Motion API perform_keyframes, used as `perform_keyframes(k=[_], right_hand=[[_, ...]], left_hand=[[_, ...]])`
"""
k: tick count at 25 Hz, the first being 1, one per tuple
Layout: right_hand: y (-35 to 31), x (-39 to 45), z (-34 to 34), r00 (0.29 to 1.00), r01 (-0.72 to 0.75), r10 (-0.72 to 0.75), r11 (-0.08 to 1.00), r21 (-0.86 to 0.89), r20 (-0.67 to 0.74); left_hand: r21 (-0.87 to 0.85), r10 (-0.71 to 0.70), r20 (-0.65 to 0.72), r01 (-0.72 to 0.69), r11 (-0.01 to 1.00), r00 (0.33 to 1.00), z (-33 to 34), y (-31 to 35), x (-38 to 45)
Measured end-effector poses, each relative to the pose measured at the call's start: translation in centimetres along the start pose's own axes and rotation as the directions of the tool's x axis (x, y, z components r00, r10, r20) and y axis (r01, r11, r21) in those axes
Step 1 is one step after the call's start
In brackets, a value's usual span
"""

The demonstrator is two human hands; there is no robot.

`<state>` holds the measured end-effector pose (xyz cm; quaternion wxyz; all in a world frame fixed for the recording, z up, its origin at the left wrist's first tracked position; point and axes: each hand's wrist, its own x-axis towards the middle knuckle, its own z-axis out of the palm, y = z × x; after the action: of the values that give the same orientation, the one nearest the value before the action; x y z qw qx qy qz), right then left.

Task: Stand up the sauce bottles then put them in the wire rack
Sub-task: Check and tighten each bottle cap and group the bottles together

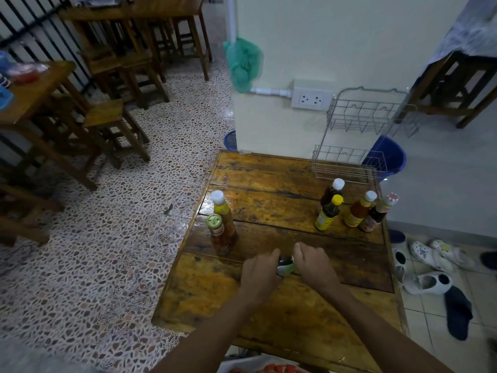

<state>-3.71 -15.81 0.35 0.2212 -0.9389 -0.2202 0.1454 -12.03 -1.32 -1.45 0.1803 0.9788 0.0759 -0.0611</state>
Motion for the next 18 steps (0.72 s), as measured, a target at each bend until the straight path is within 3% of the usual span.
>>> perform_keyframes(k=[3,5,7,8,10,11,13,15,18], right_hand=[[-1.0,-0.1,2.0,0.986,-0.085,0.103,0.987,-0.134,0.129],[-1.3,0.2,2.5,0.941,-0.24,0.234,0.971,-0.003,0.245],[-1.8,0.7,2.6,0.891,-0.276,0.248,0.961,0.021,0.38],[-2.0,0.8,2.6,0.905,-0.27,0.237,0.962,0.046,0.353],[-2.6,0.7,2.3,0.99,-0.114,0.108,0.991,0.063,0.09],[-2.8,0.6,2.0,0.999,0.015,-0.015,1.0,0.01,-0.035],[-2.9,0.7,1.5,0.971,0.2,-0.214,0.972,-0.123,-0.107],[-2.9,0.7,1.5,0.97,0.221,-0.23,0.968,-0.114,-0.074],[-2.7,1.0,2.8,0.995,0.096,-0.094,0.987,-0.131,0.022]], left_hand=[[0.125,0.004,-0.062,0.003,0.992,0.998,0.8,-1.1,-0.8],[0.193,0.022,-0.086,-0.005,0.981,0.996,1.2,-1.9,-1.2],[0.209,0.037,-0.087,-0.018,0.978,0.996,1.7,-2.7,-1.5],[0.181,0.032,-0.061,-0.021,0.983,0.998,1.6,-3.0,-1.4],[-0.048,-0.031,0.048,0.033,0.998,0.998,0.8,-3.8,-0.6],[-0.252,-0.058,0.142,0.093,0.963,0.988,0.2,-4.3,-0.1],[-0.518,-0.015,0.272,0.159,0.841,0.962,-0.9,-5.1,0.3],[-0.494,0.015,0.284,0.133,0.859,0.959,-1.4,-5.3,0.1],[-0.232,-0.035,0.205,0.083,0.969,0.978,-1.2,-4.9,-0.4]])
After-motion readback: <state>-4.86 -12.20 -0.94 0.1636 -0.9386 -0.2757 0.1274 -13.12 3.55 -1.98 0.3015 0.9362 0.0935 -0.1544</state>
